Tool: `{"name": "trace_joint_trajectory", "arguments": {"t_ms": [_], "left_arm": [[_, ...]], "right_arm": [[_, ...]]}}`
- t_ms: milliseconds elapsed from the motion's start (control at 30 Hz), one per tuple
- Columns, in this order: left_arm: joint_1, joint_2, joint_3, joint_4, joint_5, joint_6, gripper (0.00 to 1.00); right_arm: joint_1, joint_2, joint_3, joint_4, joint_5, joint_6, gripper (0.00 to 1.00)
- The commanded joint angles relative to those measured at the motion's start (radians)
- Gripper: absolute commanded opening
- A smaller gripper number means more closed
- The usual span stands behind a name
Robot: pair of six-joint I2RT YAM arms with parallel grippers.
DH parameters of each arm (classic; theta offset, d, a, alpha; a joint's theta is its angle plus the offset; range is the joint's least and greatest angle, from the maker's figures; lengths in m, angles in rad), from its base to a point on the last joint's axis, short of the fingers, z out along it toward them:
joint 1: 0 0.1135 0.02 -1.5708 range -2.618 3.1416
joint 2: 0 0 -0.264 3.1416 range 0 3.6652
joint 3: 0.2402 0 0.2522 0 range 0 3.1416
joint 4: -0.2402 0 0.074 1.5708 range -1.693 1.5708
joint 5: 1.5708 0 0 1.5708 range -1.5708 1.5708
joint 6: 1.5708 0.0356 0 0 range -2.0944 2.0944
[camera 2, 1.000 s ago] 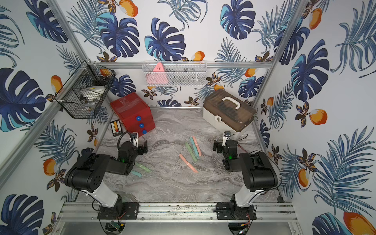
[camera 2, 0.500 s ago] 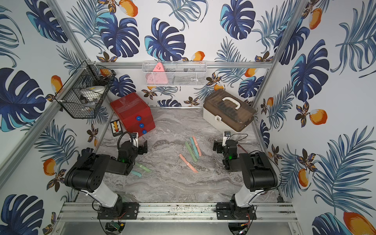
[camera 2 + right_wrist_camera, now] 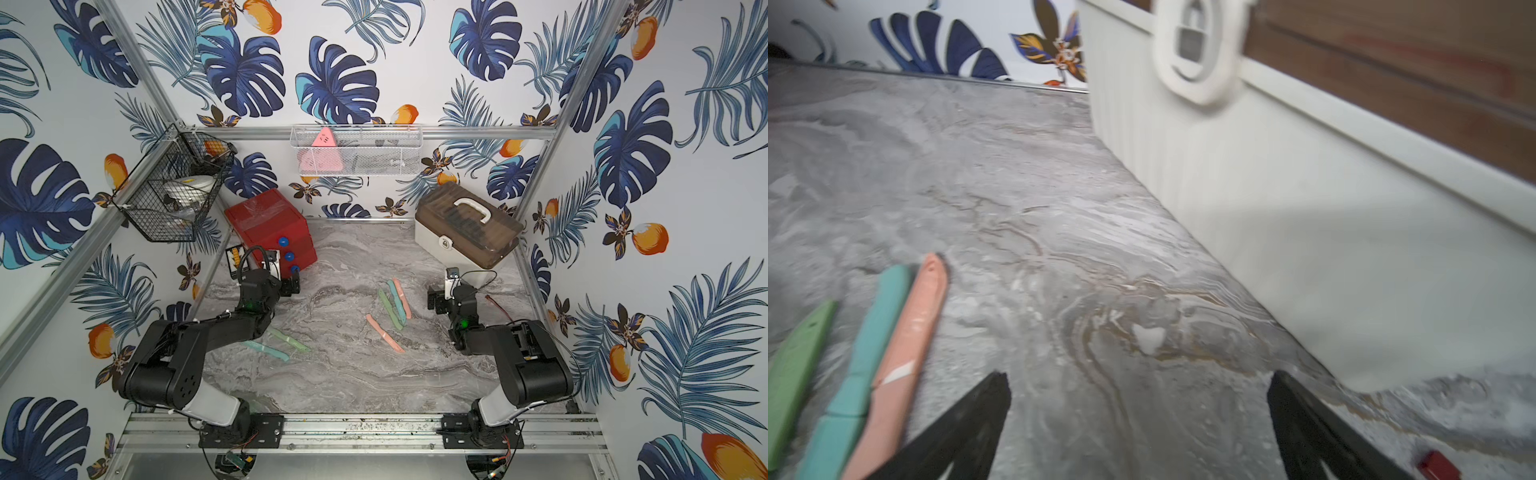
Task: Place the fruit knives into the drawer by color
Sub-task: Move the storage box to the center of the board.
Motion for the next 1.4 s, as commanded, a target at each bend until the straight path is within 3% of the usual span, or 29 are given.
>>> {"name": "trace_joint_trajectory", "arguments": {"t_ms": [0,67,200,367,433,533,667,733,833,1000,1033,1100,1167,1200,1367], "left_arm": [[-0.013,-0.061,0.007,-0.211,-0.077,-0.037,0.99],[-0.028,-0.127,0.01,-0.29,-0.126,-0.074,0.99],[-0.044,-0.255,0.043,-0.496,-0.078,-0.147,0.99],[-0.065,-0.512,-0.095,-0.405,-0.093,-0.286,0.99],[-0.063,-0.577,-0.136,-0.41,-0.124,-0.342,0.99],[-0.063,-0.576,-0.109,-0.475,0.003,-0.27,0.99],[-0.063,-0.485,0.07,-0.789,-0.059,-0.353,0.99],[-0.064,-0.47,0.131,-0.897,-0.085,-0.401,0.99],[-0.063,-0.491,0.2,-1.08,-0.176,-0.521,0.96],[-0.062,-0.579,0.215,-1.201,-0.312,-0.68,0.79],[-0.059,-0.582,0.215,-1.198,-0.324,-0.694,0.72],[-0.043,-0.567,0.218,-1.17,-0.322,-0.696,0.55],[-0.008,-0.523,0.237,-1.161,-0.323,-0.708,0.13],[0.013,-0.503,0.244,-1.15,-0.314,-0.713,0.0],[0.117,-0.411,0.243,-0.982,-0.213,-0.711,0.0]], "right_arm": [[0.088,-0.039,0.166,-0.359,0.08,-0.043,1.0],[0.119,-0.032,0.315,-0.589,0.078,0.072,1.0],[0.123,-0.044,0.463,-0.733,-0.145,0.298,1.0],[0.127,0.037,0.637,-0.885,-0.411,0.46,1.0],[0.127,0.103,0.663,-0.85,-0.53,0.526,1.0],[0.143,0.196,0.721,-0.79,-0.688,0.614,1.0],[0.195,0.298,0.823,-0.754,-0.777,0.702,1.0],[0.223,0.349,0.889,-0.743,-0.812,0.748,0.93],[0.268,0.441,1.015,-0.788,-0.854,0.797,0.66],[0.327,0.583,1.178,-0.772,-0.897,0.918,0.15],[0.328,0.609,1.207,-0.759,-0.9,0.949,0.04],[0.355,0.655,1.259,-0.73,-0.904,1.013,0.0],[0.355,0.702,1.305,-0.672,-0.916,1.086,0.0],[0.356,0.724,1.328,-0.645,-0.924,1.116,0.0],[0.35,0.862,1.527,-0.69,-0.918,1.19,0.0]]}}
